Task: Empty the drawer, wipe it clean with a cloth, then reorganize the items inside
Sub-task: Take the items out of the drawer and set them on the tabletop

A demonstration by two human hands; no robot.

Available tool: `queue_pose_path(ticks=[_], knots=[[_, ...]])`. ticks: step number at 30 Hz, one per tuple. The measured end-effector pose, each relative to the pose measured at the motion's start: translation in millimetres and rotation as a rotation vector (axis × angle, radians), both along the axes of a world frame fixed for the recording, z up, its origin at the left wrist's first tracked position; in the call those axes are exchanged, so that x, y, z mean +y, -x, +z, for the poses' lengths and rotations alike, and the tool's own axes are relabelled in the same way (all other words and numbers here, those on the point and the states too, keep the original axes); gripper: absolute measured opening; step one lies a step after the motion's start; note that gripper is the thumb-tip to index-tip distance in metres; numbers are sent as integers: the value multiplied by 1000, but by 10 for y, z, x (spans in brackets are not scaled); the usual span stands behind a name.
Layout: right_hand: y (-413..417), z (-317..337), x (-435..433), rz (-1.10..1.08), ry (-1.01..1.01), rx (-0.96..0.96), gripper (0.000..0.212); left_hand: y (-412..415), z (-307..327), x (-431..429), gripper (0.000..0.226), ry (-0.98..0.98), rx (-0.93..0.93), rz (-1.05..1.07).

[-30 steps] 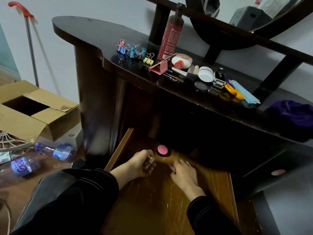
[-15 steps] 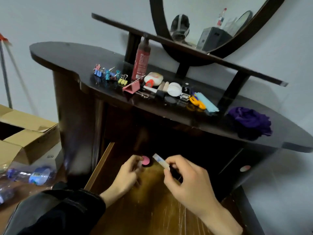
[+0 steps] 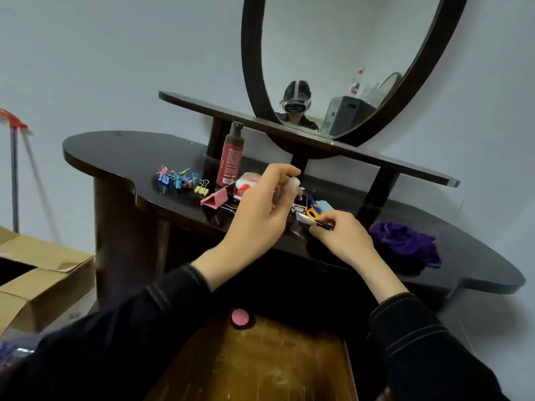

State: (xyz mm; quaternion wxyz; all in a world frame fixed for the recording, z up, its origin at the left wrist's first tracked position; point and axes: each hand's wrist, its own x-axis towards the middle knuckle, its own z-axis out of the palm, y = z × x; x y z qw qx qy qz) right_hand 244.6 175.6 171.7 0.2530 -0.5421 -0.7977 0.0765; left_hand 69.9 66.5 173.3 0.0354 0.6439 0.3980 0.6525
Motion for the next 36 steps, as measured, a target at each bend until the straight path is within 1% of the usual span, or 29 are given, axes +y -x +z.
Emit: queue_pose_path(ticks=[2,7,10,13,16,18,20,22,23,24,25,26,27,29,30,32,33,34,36], knots=[[14,5,-30,28,-10,-21,12,52,78,211,16,104,2,51],[-39,-1,-67,106,41,144,19,126,-29,473,12,335,15,22],[-58,-3,-63,153,70,267,16,157,-52,493,10,385,43,27],[-76,-11,-120,152,66,352,16,174,-38,456,14,401,13,17],[-89,-27,-222,78,8,446,13,171,-55,375,25,377,21,47],[-105,-90,-347,-2,-103,524,12,172,-99,287,33,331,2,78],[-133,-222,-541,-42,-270,622,14,178,-196,116,35,202,-33,112],[-164,-424,-784,38,-450,691,16,184,-385,-132,28,-8,-25,156],[-177,-560,-901,95,-539,675,15,182,-546,-258,22,-89,-1,188],[-183,-721,-1012,148,-624,619,13,177,-752,-378,17,-128,24,226],[-177,-892,-1108,199,-687,538,12,177,-991,-481,15,-112,38,260],[-161,-1072,-1179,251,-709,441,11,188,-1243,-558,15,-34,34,278],[-141,-1254,-1217,305,-684,330,11,212,-1497,-605,15,96,18,283],[-52,-1609,-1188,384,-562,90,12,297,-1944,-603,22,440,14,271],[11,-1773,-1130,398,-454,-24,12,355,-2123,-565,26,617,32,260],[165,-2083,-939,380,-216,-187,15,455,-2375,-479,24,923,48,224],[262,-2226,-830,373,-161,-248,19,485,-2450,-442,22,1029,25,196],[379,-2353,-724,375,-127,-305,24,501,-2506,-407,21,1095,-8,167],[645,-2537,-535,375,-12,-387,35,490,-2563,-351,20,1123,-43,118]])
